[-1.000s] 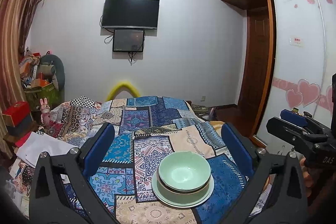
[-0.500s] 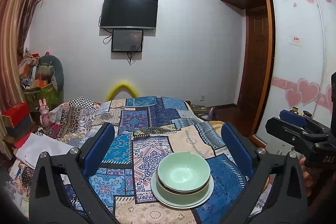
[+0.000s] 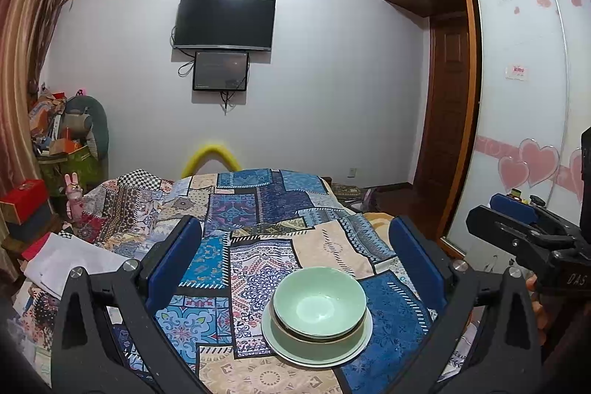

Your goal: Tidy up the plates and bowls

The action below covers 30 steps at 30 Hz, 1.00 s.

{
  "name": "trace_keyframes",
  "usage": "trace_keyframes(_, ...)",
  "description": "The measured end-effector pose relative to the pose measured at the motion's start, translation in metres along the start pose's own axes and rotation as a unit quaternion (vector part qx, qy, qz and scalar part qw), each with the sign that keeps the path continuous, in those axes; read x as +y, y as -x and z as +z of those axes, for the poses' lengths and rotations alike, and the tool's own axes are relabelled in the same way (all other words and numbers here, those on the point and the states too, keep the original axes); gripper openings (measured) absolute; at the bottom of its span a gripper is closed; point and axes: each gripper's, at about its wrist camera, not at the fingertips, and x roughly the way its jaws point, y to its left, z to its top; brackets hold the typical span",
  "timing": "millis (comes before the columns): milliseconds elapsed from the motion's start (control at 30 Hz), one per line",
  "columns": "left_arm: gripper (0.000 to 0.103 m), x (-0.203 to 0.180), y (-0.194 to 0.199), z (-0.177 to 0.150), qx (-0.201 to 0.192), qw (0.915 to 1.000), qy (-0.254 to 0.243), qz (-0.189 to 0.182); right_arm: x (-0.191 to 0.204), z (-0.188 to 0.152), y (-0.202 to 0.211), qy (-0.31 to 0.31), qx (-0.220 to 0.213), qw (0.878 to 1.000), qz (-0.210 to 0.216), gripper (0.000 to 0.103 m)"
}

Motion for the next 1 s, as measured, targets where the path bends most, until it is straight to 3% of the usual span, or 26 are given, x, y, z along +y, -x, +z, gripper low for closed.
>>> trace_keyframes(1000, 0.103, 0.0045, -0.0044, -0.0034, 0.005, 0.9998, 0.013, -0.016, 0.0004, -0.002, -0.002, 0.0, 0.006, 1.0, 0.002, 0.103)
